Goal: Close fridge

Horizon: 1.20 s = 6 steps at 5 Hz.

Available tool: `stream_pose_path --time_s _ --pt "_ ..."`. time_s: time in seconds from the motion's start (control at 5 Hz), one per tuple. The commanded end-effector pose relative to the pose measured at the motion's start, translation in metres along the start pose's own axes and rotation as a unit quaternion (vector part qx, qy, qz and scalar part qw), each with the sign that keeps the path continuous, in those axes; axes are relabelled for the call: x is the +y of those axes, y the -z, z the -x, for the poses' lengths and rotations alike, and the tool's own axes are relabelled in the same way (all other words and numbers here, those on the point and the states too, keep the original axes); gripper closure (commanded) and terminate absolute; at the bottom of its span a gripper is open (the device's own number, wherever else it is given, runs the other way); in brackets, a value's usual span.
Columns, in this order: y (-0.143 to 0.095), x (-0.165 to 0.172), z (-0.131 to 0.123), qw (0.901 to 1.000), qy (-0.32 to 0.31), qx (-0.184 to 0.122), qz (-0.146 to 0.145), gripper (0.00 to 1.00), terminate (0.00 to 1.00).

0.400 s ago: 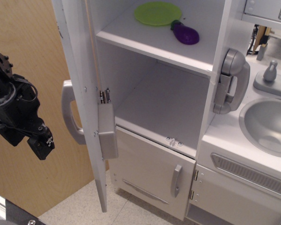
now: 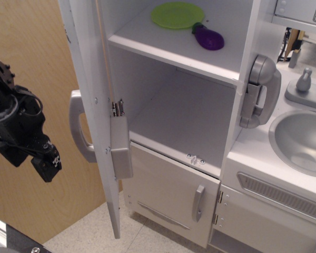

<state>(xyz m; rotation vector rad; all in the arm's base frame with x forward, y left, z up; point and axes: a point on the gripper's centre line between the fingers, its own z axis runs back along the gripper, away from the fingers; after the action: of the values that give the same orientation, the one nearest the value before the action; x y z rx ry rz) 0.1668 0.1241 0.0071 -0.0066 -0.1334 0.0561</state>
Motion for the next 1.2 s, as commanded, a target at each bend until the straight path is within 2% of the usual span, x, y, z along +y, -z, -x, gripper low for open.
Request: stream_pose_path --time_s 0.0,0.2,0.4,0.8,1.0 --pt "-0.037 0.031 -0.042 0.9979 -0.036 -0.033 -0.043 0.0 0.0" --pt "-0.064 0.042 -0.064 0.9955 -0.066 -0.051 -0.044 0.0 0.0" --pt "-0.084 0.04 -0.079 0.9939 -0.072 -0.059 -0.06 0.0 0.0" --pt "-0.101 0.004 -0.1 0.9921 -0.065 -0.101 -0.037 0.0 0.0" --pt "-0.107 -0.015 -0.107 0.9934 -0.058 -0.096 -0.024 0.0 0.0"
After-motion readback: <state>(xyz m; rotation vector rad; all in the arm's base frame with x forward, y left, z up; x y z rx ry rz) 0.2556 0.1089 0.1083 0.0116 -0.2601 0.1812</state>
